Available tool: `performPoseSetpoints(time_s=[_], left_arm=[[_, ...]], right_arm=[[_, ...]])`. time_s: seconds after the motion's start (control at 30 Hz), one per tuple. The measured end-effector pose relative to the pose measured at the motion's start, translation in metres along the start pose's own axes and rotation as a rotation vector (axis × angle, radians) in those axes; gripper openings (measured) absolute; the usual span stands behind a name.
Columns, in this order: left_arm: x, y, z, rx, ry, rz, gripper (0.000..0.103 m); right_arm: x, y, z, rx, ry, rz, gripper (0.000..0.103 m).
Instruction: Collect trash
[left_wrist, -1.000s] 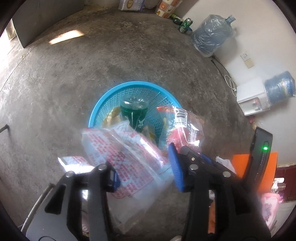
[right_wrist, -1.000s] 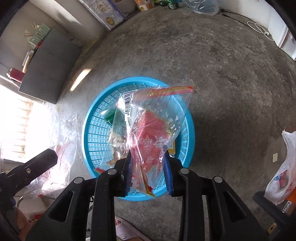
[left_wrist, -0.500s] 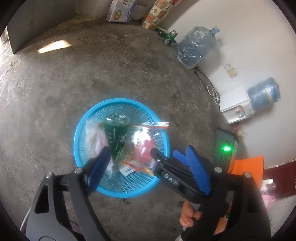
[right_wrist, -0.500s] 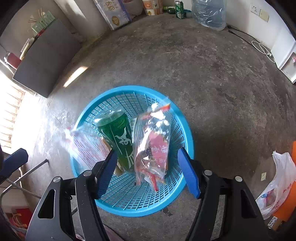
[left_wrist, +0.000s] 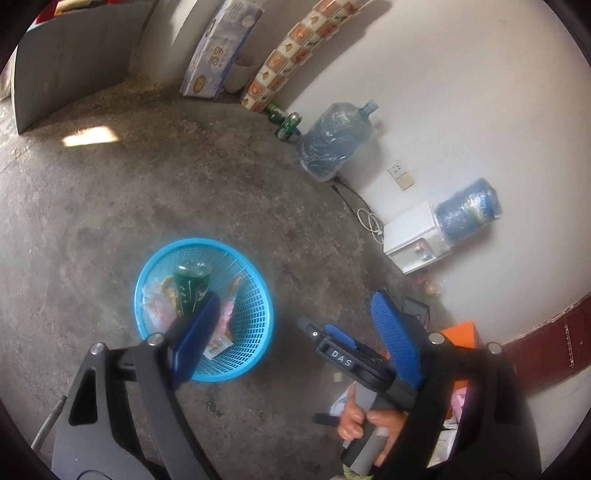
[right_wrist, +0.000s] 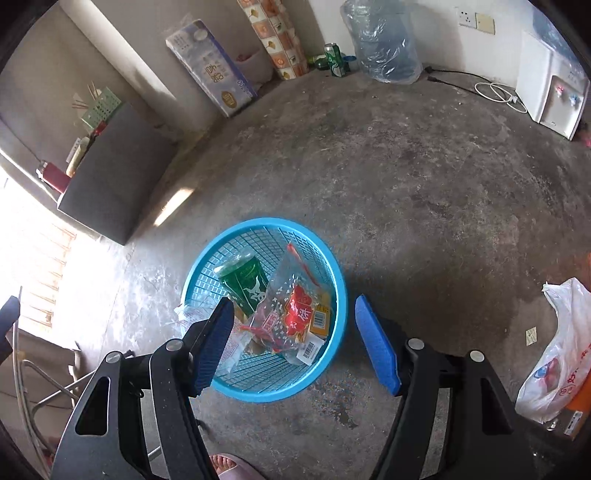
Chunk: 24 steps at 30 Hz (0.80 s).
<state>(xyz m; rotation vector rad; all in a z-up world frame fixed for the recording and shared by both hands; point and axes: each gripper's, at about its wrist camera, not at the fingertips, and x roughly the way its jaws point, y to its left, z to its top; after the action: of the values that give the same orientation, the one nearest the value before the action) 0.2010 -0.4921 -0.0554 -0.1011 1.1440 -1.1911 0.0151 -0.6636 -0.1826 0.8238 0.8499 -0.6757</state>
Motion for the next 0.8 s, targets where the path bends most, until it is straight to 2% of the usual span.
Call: performPoseSetpoints(time_s=[0.07,0.17,0.23,0.33,0.47,0.7,0.8], left_arm=[[-0.035,-0.019,-0.016,0.047,-0.043,0.001,0.080],[-0.084,-0.038,-0.047,0.101,-0.076,0.058,0.082],[-0.114,-0.044,-0.069,0.127,-0.093,0.101,0.082],[-0.156,-0.047,-0.103,0.146,-0.119,0.185,0.083],[-0.207,-0.042,-0.143,0.127,-0.195,0.333,0.088],[-0.275,-0.040,-0.196,0.106,-0.343,0.590,0.094],[-0.295,-0.035,-0.212,0.066,-0.393,0.673,0.095]], right_arm=[[-0.026,0.003,-0.012,-0.026,-0.023,0.023,0.067],[-0.068,0.018,-0.033,-0.099,-0.059,0.056,0.067],[-0.099,0.032,-0.048,-0.159,-0.100,0.081,0.076],[-0.141,0.057,-0.073,-0.251,-0.167,0.105,0.083],[-0.183,0.096,-0.103,-0.346,-0.235,0.110,0.087],[-0.232,0.163,-0.153,-0.498,-0.318,0.134,0.096],[-0.247,0.184,-0.175,-0.553,-0.328,0.151,0.096]])
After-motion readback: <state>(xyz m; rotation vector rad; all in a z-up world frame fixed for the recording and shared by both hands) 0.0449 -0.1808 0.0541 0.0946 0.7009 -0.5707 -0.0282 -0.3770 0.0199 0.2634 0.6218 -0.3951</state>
